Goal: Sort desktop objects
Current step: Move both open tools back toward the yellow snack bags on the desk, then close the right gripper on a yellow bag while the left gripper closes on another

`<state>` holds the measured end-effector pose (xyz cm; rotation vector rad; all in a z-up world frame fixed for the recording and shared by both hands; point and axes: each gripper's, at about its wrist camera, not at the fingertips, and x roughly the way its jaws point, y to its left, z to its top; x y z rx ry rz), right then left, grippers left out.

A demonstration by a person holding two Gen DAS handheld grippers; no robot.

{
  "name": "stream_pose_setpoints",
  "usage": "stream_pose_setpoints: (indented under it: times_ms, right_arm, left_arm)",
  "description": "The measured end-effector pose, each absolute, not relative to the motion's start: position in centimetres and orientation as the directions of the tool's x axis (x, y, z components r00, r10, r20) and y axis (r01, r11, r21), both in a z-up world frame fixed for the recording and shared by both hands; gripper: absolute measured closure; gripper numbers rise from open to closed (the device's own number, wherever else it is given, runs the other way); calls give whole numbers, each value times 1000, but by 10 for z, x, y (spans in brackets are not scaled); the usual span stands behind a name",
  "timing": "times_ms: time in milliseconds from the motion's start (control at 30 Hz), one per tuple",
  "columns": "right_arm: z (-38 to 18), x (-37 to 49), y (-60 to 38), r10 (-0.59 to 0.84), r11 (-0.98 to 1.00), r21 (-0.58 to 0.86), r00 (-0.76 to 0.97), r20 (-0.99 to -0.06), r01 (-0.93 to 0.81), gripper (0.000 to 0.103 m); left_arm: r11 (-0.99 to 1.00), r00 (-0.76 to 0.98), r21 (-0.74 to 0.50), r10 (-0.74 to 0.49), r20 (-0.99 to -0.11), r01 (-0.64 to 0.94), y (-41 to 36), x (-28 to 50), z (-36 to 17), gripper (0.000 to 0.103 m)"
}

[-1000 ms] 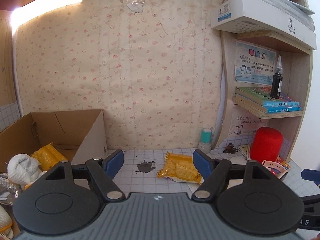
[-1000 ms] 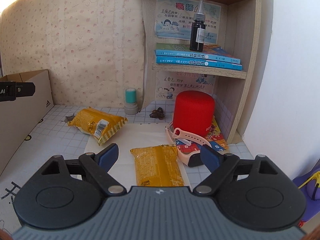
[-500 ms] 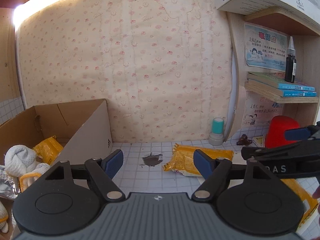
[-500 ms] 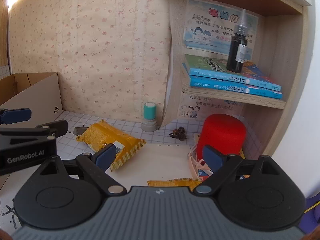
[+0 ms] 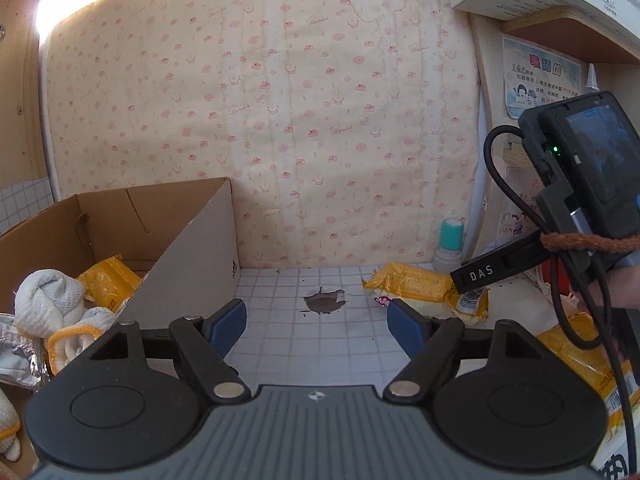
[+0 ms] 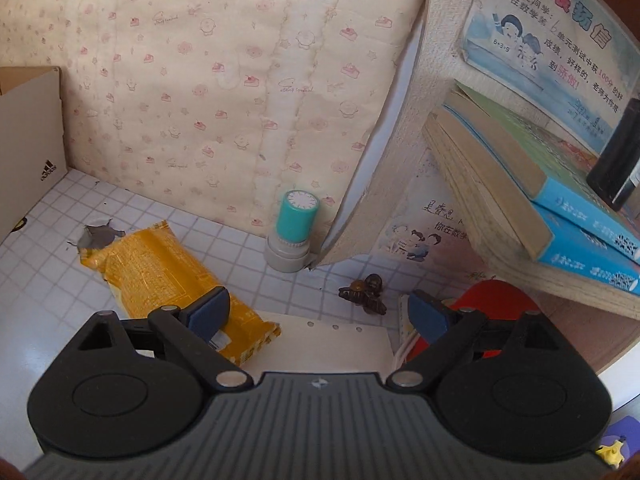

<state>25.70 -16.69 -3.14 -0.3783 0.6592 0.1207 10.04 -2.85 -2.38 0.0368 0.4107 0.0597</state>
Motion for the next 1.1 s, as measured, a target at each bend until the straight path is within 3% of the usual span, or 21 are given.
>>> stream_pose_setpoints:
  times_ms: [200,300,367,433,567,800,1100]
  right_arm:
    - [-42,273,-167,-71,910,-354,759,-647,-216,9]
    - [-39,266,-171,-16,919,-293,715,-699,-266,9]
    - [-32,249,-175,118,919,-173,667,-736,-353,9]
    - [-22,226,-179,232,904,-94,664,-711,-416,9]
    - [-7,193,-189,90,927,-230,774,-627,-295,9]
    - [3,130,-228,101,958,-186,861,-499,-220,7]
    - [-31,95,-254,38,979,-151,856,-516,-134,5]
  left_arm:
    - [998,914,42,59,-401,-46,-29,96,-24,22]
    - [998,915,38,58,-399,-47,-28,96,-24,22]
    - [998,914,33,60,-400,-51,-28,96,-25,22]
    - [998,913,30,56,-405,-48,-30,97,-25,22]
    - [999,913,41,44,-406,-30,-40,103,-25,22]
    - [997,903,20,-62,-425,78,-62,126,-25,22]
    - [985,873,38,-131,-469,168,-88,157,-33,22]
